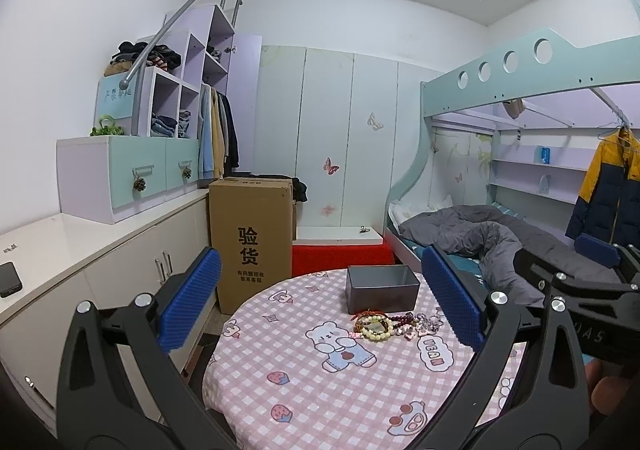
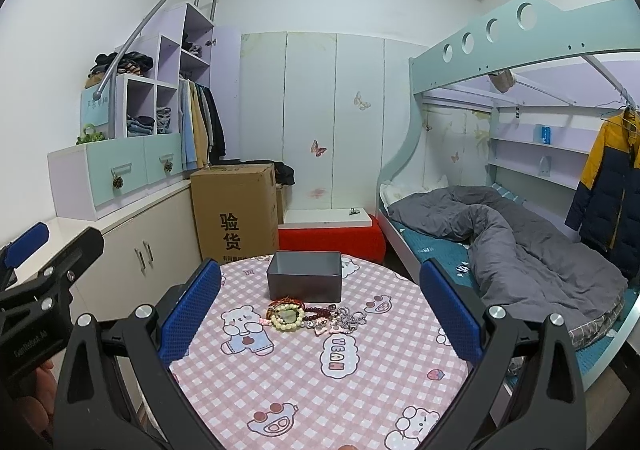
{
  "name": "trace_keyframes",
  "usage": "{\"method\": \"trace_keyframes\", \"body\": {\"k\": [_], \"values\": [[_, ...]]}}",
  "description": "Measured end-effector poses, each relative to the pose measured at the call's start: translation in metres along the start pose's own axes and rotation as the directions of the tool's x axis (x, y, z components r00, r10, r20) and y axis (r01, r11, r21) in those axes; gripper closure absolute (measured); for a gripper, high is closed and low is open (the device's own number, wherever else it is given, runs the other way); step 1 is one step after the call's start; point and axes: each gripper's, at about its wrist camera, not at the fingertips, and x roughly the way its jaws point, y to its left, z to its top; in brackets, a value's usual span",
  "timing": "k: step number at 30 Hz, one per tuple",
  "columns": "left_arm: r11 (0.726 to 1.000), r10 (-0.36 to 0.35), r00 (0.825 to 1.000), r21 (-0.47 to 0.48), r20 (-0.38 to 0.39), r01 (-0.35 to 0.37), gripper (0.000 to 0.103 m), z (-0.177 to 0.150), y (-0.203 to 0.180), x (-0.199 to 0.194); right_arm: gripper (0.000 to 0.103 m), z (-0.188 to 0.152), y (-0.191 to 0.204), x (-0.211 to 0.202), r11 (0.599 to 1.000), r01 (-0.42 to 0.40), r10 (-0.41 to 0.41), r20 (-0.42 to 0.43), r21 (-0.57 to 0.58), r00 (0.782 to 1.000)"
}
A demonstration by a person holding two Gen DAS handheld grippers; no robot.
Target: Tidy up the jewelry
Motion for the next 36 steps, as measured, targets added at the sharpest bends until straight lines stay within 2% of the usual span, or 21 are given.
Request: {"method": "trace_keyframes", "body": {"k": [4,8,11,12,17,20,24,29,31,33,36], "values": [[1.000,-0.002,1.000,0.007,-0.012,0.002,0.005,-0.005,-0.002,0.016,0.007,-0.003,-0.004,0.012,1.000,-0.012,0.012,-0.006,-0.009,1.000],[1.000,0.019,0.995,0.014,-0.096,-0.018,0.005,-0.023,-0.001,0.054,0.007,-0.017,-0.019,0.041,1.000,0.017,-0.017,-0.072,0.001,0.997],[0.999,0.033,0.983,0.040,-0.179,-0.027,0.005,-0.046,-0.002,0.090,0.007,-0.034,-0.032,0.065,0.999,0.036,-0.033,-0.136,0.018,0.990],[0.998,0.038,0.973,0.056,-0.227,-0.026,0.005,-0.058,-0.005,0.109,0.007,-0.040,-0.036,0.073,0.999,0.041,-0.037,-0.162,0.022,0.986],[0.995,0.037,0.929,0.101,-0.368,0.000,0.005,-0.094,-0.015,0.175,0.007,-0.073,-0.050,0.115,0.998,0.053,-0.041,-0.284,0.034,0.958],[0.995,0.026,0.883,0.097,-0.469,0.022,0.005,-0.115,-0.019,0.224,0.007,-0.089,-0.055,0.137,0.998,0.053,-0.038,-0.344,0.034,0.938],[0.987,0.043,0.859,0.155,-0.510,0.043,0.005,-0.130,-0.031,0.265,0.007,-0.104,-0.059,0.157,0.998,0.048,-0.027,-0.395,0.044,0.919],[0.965,0.033,0.811,0.229,-0.584,0.125,0.005,-0.148,-0.048,0.297,0.007,-0.111,-0.064,0.171,0.998,0.037,-0.011,-0.420,0.054,0.908],[0.965,0.023,0.808,0.225,-0.588,0.137,0.005,-0.149,-0.051,0.299,0.007,-0.113,-0.066,0.174,0.998,0.037,-0.010,-0.424,0.055,0.906],[0.962,0.017,0.815,0.233,-0.579,0.145,0.005,-0.150,-0.055,0.300,0.007,-0.115,-0.067,0.176,0.998,0.036,-0.007,-0.429,0.061,0.903],[0.945,0.047,0.820,0.291,-0.571,0.148,0.005,-0.152,-0.064,0.310,0.007,-0.117,-0.067,0.176,0.998,0.033,-0.003,-0.435,0.061,0.900]]}}
